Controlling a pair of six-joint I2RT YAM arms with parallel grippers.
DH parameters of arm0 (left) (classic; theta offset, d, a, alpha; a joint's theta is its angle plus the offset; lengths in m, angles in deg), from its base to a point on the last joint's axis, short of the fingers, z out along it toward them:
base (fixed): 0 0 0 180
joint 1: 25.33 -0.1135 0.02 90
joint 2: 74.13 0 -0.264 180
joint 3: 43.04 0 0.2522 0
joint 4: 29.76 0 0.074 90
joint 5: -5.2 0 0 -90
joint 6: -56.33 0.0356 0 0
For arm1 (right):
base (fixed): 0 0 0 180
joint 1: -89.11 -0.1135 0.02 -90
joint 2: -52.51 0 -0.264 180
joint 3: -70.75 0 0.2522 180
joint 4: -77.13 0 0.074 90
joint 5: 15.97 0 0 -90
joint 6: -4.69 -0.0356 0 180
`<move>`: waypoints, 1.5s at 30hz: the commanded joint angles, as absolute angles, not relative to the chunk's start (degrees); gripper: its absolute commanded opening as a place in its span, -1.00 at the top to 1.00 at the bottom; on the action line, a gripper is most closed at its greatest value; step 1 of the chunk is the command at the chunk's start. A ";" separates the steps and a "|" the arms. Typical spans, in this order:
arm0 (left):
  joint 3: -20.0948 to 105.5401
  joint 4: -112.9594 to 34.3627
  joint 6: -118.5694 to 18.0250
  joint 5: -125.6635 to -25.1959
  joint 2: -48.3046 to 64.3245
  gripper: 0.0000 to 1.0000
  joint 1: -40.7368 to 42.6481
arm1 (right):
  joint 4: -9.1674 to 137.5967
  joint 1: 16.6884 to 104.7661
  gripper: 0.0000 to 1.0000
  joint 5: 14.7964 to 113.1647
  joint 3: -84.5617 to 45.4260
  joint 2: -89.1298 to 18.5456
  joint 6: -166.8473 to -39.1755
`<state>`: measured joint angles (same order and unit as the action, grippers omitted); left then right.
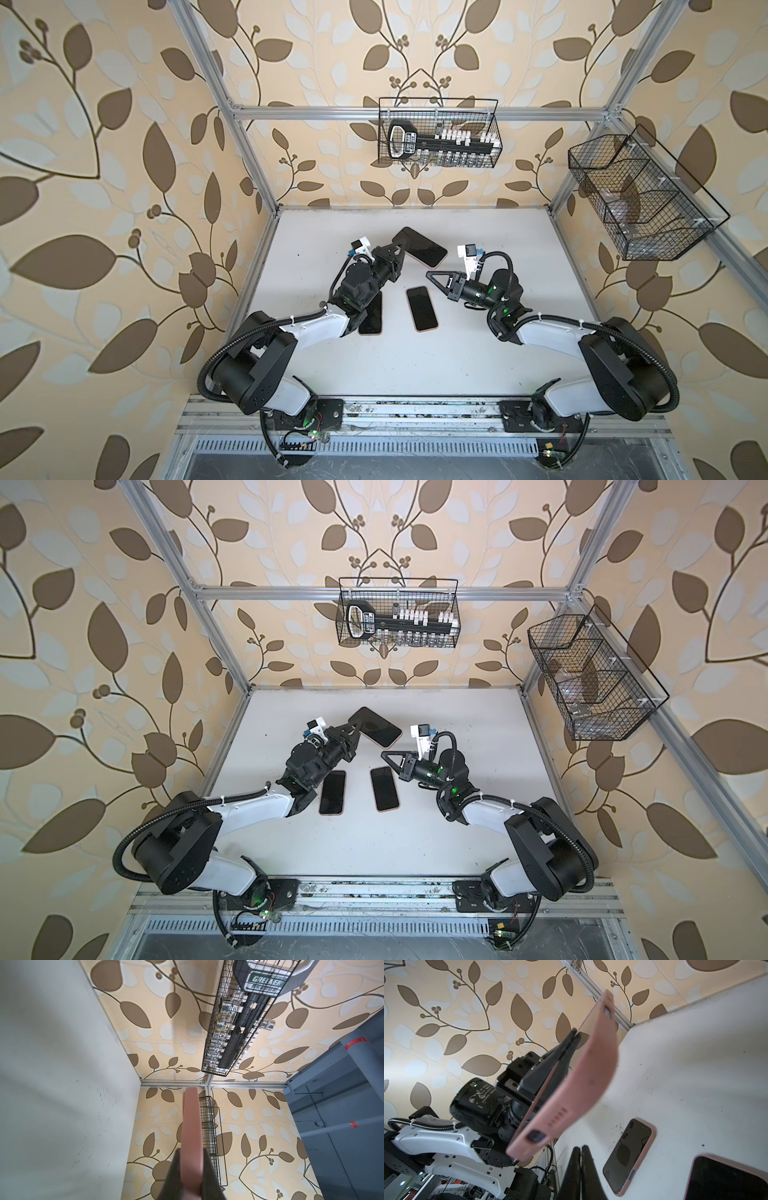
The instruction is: Take the phone out of the phone case
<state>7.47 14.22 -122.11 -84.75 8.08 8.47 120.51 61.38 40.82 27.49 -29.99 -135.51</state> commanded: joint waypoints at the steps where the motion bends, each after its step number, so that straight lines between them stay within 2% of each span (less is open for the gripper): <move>1: 9.02 16.79 -120.59 -84.27 4.00 1.00 8.87 | 121.46 61.56 0.72 40.42 28.58 -28.37 -134.05; 5: 9.02 14.64 -117.78 -84.64 3.42 1.00 8.91 | 121.37 61.39 0.20 39.50 29.22 -26.15 -135.65; 8: 9.12 14.06 -116.33 -84.75 3.88 1.00 8.86 | 121.30 60.78 0.03 38.61 29.06 -24.29 -137.44; 13: 9.55 16.06 -116.69 -83.99 6.11 1.00 8.86 | 117.77 60.63 -0.05 40.28 28.44 -21.92 -140.93; 19: 10.10 18.15 -117.58 -83.33 7.87 1.00 8.86 | 117.51 60.57 0.00 41.12 26.94 -23.62 -145.51; 45: 9.95 19.59 -118.08 -83.39 9.87 1.00 8.92 | 121.99 58.93 0.63 42.99 24.53 -29.31 -147.19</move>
